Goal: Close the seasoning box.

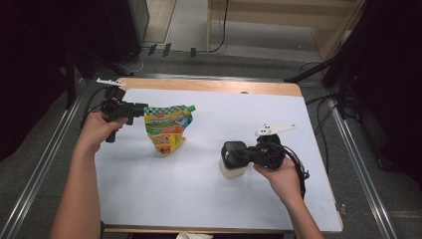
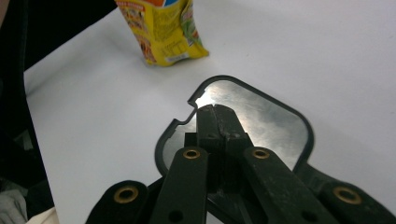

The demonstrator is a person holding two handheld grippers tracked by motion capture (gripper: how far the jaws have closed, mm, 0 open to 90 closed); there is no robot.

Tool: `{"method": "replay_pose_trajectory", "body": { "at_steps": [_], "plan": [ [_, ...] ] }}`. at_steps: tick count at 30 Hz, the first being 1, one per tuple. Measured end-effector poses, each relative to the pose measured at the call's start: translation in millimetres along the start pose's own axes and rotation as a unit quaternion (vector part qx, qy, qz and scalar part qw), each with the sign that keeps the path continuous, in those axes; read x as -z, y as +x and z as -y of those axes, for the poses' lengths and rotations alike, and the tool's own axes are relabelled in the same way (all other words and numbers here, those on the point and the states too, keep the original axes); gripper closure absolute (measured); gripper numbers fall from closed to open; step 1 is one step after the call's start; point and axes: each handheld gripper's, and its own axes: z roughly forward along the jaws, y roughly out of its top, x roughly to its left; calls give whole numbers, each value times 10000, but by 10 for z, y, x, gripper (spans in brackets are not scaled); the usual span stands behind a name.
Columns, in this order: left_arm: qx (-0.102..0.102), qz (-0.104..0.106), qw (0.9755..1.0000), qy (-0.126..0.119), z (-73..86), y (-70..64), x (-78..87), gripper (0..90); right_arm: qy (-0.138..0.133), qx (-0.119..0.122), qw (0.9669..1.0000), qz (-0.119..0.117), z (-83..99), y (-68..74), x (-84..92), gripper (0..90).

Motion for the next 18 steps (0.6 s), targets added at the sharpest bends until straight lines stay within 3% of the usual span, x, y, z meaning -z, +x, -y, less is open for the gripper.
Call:
{"method": "replay_pose_trajectory", "body": {
  "at_steps": [4, 7, 13, 18],
  "plan": [
    [2, -8, 10000, -3, 2, 1, -7, 378, 207, 132, 9997, 3, 44, 37, -111, 900],
    [-3, -9, 10000, 14, 3, 0, -10, 378, 182, 161, 9997, -77, 55, 52, -150, 900],
    [-16, 6, 10000, 2, 4, 0, -8, 377, 203, 194, 9996, -26, 49, 57, -132, 881],
    [7, 11, 10000, -7, 5, 3, -4, 376, 69, 168, 9998, 45, 28, 7, -47, 820]
  ]
}}
